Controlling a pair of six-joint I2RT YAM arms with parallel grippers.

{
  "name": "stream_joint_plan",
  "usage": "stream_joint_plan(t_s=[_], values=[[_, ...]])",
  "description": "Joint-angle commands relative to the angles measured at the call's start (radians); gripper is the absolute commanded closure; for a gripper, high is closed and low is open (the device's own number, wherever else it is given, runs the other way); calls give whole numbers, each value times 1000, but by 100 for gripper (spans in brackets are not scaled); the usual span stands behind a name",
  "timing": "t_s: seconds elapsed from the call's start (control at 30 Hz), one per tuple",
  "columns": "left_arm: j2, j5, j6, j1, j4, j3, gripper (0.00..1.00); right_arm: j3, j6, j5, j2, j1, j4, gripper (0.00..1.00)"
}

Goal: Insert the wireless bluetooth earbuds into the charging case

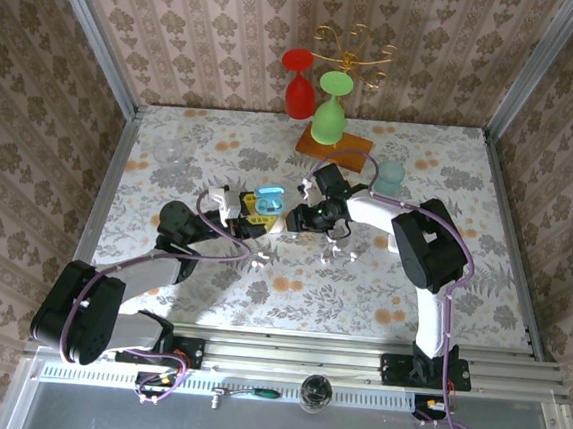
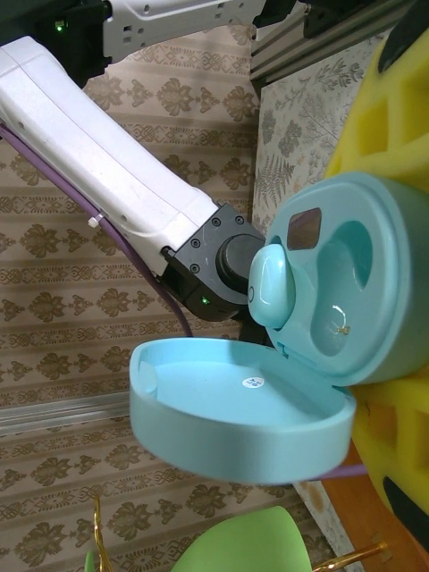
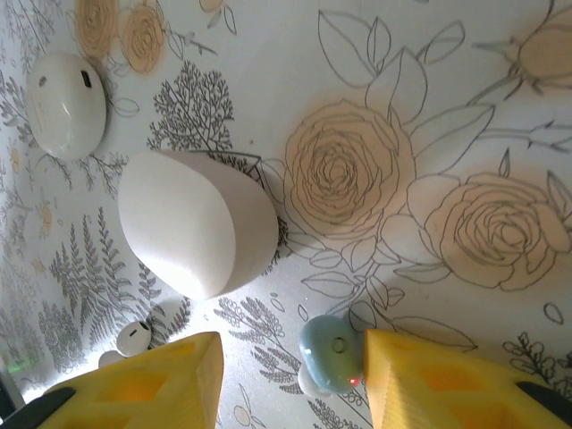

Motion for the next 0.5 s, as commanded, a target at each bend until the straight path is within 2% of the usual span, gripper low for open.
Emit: stream_joint_plan(t_s=[0.0,0.47], values=[[3,10,-11,-3,30,10,65,36,34,11,19,-1,-31,55],[10,22,-5,-4,28,19,65,46,-4,23,73,6,-58,60]])
